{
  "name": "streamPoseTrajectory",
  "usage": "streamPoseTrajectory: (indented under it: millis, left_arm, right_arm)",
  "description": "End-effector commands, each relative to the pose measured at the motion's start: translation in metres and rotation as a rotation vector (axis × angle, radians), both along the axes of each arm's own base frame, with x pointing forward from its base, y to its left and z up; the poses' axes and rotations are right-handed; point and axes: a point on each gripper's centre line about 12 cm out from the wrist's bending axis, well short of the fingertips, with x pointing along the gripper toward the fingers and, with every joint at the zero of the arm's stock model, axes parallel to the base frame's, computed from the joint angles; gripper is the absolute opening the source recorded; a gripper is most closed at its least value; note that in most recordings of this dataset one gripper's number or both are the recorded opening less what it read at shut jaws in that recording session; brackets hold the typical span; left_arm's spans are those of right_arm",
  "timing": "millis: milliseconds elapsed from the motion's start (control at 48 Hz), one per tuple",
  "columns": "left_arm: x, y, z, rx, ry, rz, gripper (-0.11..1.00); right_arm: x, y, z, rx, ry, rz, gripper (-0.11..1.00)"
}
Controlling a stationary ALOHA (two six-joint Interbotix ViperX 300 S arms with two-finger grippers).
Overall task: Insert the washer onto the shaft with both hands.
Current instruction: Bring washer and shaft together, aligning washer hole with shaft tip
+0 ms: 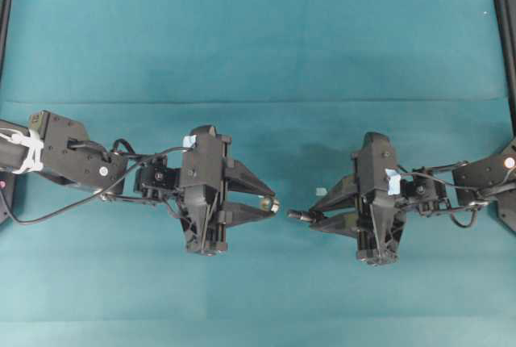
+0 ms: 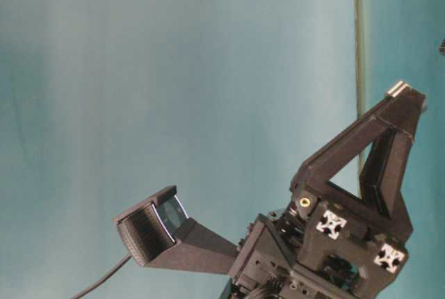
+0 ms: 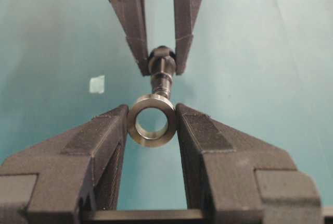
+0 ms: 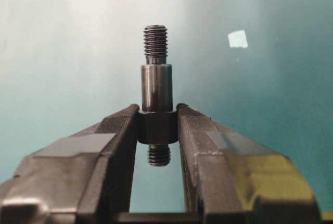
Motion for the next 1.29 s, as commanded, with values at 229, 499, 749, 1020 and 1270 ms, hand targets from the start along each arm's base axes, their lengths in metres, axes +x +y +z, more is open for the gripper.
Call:
streamPoseTrajectory:
  millis: [229,499,749,1020,1270]
  left_arm:
    - [0.004,-0.002,0.005,-0.001,-0.024,-0.005,0.35]
    - [0.006,-0.002,0.004,-0.003,-0.029,-0.004,0.35]
    - [0.007,-0.002,0.003,-0.003,-0.029,-0.004,0.35]
    - [0.009,-0.002,0.003,-0.002,-0.031,-0.005,0.35]
    - [0.013,-0.002,0.002,-0.002,-0.031,-0.005,0.35]
  right_arm:
    - [0.01,-0.002,0.008,0.014,-0.049,-0.018,0.0]
    - [0.014,-0.003,0.008,0.014,-0.056,-0.021,0.0]
    - [0.016,-0.005,0.01,0.017,-0.077,-0.029,0.0]
    - [0.016,-0.006,0.011,0.017,-0.08,-0.033,0.0]
    - [0.018,-0.006,0.012,0.017,-0.088,-0.033,0.0]
